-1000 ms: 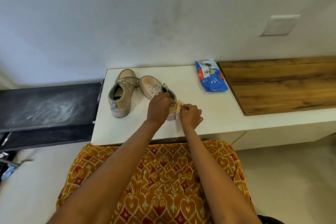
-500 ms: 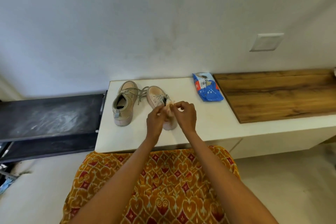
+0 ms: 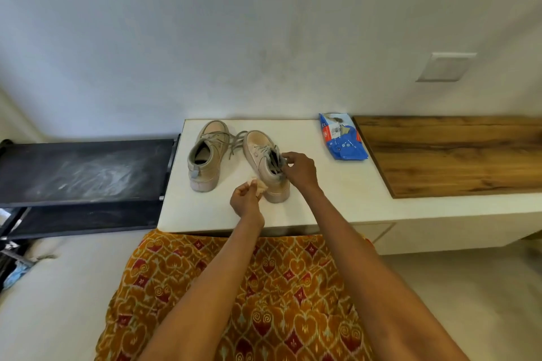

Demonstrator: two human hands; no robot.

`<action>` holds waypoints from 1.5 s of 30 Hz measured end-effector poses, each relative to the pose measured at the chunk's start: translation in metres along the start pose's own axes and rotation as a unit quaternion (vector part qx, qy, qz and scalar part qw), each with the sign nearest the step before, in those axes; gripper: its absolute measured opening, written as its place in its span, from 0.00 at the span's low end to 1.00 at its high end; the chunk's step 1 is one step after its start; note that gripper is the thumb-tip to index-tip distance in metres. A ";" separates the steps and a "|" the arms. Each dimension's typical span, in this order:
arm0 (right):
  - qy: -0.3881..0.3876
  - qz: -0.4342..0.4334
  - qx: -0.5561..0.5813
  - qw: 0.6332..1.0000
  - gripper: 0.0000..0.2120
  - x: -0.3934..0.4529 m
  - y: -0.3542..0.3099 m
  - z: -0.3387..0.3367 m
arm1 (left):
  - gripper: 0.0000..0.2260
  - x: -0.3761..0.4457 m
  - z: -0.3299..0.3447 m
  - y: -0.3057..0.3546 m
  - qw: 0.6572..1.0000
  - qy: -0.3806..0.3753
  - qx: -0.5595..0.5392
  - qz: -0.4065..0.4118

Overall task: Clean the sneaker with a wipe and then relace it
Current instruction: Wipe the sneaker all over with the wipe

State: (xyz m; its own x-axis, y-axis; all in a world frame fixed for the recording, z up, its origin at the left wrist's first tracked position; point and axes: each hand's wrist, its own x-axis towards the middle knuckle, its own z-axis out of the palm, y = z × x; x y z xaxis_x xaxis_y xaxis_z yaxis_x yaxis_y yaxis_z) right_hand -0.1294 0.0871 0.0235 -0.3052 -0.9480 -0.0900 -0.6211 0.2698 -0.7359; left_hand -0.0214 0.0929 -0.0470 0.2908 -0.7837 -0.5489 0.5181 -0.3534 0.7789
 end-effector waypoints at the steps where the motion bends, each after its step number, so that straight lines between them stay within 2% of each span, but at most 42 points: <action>1: 0.014 0.011 -0.004 1.000 0.15 -0.001 -0.001 0.004 | 0.07 -0.003 0.003 -0.004 1.000 -0.017 0.019 0.005; 4: 0.062 0.053 0.022 0.996 0.14 -0.010 0.000 0.015 | 0.06 -0.012 0.003 -0.020 0.997 -0.048 0.052 0.036; 9: 0.104 0.085 0.073 0.988 0.12 -0.025 0.000 0.022 | 0.10 -0.023 -0.004 -0.032 0.991 -0.021 0.118 0.066; 12: 0.103 0.088 0.080 0.988 0.12 -0.026 -0.003 0.018 | 0.14 -0.018 -0.005 -0.025 0.992 -0.015 0.115 0.050; 15: 0.100 0.078 0.058 0.990 0.13 -0.024 -0.009 0.019 | 0.12 -0.010 -0.003 -0.016 0.997 0.008 0.075 -0.006; 17: 0.103 0.072 0.039 0.991 0.12 -0.024 -0.011 0.021 | 0.12 -0.010 0.002 -0.008 0.999 0.013 0.050 -0.015; 22: 0.107 0.078 0.010 0.991 0.12 -0.025 -0.009 0.023 | 0.07 -0.025 0.011 0.003 0.986 -0.046 0.107 0.121; 26: 0.116 0.085 -0.002 0.990 0.12 -0.027 -0.008 0.021 | 0.03 -0.021 -0.008 -0.018 0.941 -0.061 0.252 0.216; 30: 0.120 0.078 -0.005 0.990 0.12 -0.025 -0.002 0.022 | 0.04 -0.016 -0.016 -0.030 0.935 -0.026 0.294 0.197; 34: 0.130 0.071 -0.008 0.989 0.11 -0.024 -0.001 0.024 | 0.02 -0.015 -0.009 -0.020 0.958 0.005 0.226 0.174; 40: 0.128 0.062 -0.015 0.990 0.10 -0.022 -0.001 0.025 | 0.05 -0.009 0.003 -0.002 0.951 -0.013 0.218 0.218; 45: 0.110 0.048 -0.017 0.993 0.11 -0.017 0.006 0.024 | 0.07 0.010 0.005 -0.002 0.967 0.018 0.217 0.129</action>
State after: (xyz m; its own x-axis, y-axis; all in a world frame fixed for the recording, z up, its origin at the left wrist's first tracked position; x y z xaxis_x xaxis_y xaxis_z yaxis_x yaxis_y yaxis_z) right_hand -0.1112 0.1007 0.0045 -0.5128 -0.8585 -0.0069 -0.6046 0.3668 -0.7071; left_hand -0.0238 0.0836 -0.0526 0.3976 -0.8590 -0.3226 0.0396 -0.3352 0.9413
